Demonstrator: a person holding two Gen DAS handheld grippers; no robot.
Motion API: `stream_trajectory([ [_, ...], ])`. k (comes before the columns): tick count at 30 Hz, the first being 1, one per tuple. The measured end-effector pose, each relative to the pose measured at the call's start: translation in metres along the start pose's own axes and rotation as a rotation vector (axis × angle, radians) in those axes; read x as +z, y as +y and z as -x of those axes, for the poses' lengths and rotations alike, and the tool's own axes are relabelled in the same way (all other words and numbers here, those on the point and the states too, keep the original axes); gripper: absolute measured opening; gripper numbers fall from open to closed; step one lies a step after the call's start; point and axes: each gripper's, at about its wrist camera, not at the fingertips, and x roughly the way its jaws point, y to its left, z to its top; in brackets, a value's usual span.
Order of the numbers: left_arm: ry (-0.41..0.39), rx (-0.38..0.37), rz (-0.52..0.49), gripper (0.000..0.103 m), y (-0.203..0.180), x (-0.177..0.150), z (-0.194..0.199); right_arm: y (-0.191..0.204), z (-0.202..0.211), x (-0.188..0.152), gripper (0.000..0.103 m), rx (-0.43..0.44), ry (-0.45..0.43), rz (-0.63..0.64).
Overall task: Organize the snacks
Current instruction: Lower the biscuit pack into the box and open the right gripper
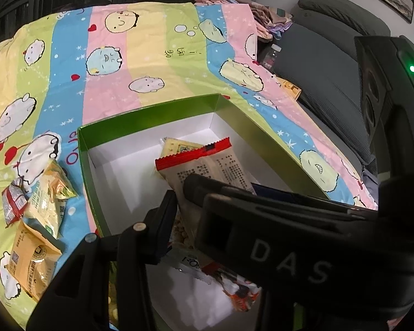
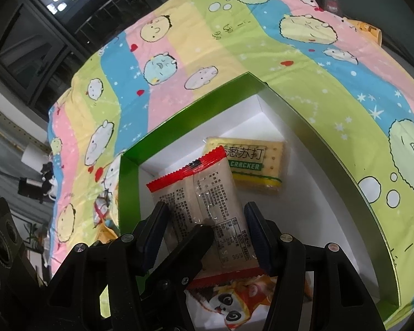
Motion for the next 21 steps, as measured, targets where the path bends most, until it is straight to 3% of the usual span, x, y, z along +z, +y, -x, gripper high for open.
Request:
stream_trajectory([
  [21,0.022,-0.028,0.035,0.041,0.0023,-0.0018,0.0005,0.0026,0.003,-0.0027,0.06,-0.066,-0.008,0.005],
])
